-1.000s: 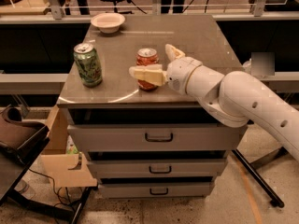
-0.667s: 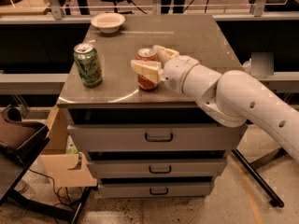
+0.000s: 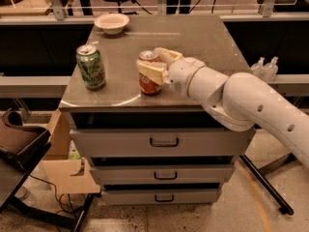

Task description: Move coke can near paper bowl

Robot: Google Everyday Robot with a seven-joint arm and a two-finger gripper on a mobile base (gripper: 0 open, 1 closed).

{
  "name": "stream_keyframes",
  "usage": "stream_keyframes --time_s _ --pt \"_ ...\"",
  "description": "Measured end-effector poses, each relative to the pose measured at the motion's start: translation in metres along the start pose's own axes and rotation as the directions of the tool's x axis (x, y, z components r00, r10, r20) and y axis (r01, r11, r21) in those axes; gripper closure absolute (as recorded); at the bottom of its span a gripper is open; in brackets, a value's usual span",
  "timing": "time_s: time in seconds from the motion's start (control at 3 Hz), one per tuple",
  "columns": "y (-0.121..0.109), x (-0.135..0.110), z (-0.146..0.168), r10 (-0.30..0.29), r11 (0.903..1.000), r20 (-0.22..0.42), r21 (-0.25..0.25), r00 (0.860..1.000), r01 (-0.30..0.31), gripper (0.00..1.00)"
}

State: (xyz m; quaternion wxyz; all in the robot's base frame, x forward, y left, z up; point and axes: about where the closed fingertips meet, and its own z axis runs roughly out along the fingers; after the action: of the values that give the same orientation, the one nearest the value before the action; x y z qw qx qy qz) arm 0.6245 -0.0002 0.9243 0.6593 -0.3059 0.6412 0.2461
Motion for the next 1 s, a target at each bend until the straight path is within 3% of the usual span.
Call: stream_keyframes --time_s 0.33,1.0 --pt "0.0017 -0.0007 0.0012 -0.001 1.0000 0.001 -0.003 1.000 0.001 0.94" --pt "0.0051 -0.0021 0.0036 -0.002 1.0000 0.002 -0.010 1.000 0.002 0.49"
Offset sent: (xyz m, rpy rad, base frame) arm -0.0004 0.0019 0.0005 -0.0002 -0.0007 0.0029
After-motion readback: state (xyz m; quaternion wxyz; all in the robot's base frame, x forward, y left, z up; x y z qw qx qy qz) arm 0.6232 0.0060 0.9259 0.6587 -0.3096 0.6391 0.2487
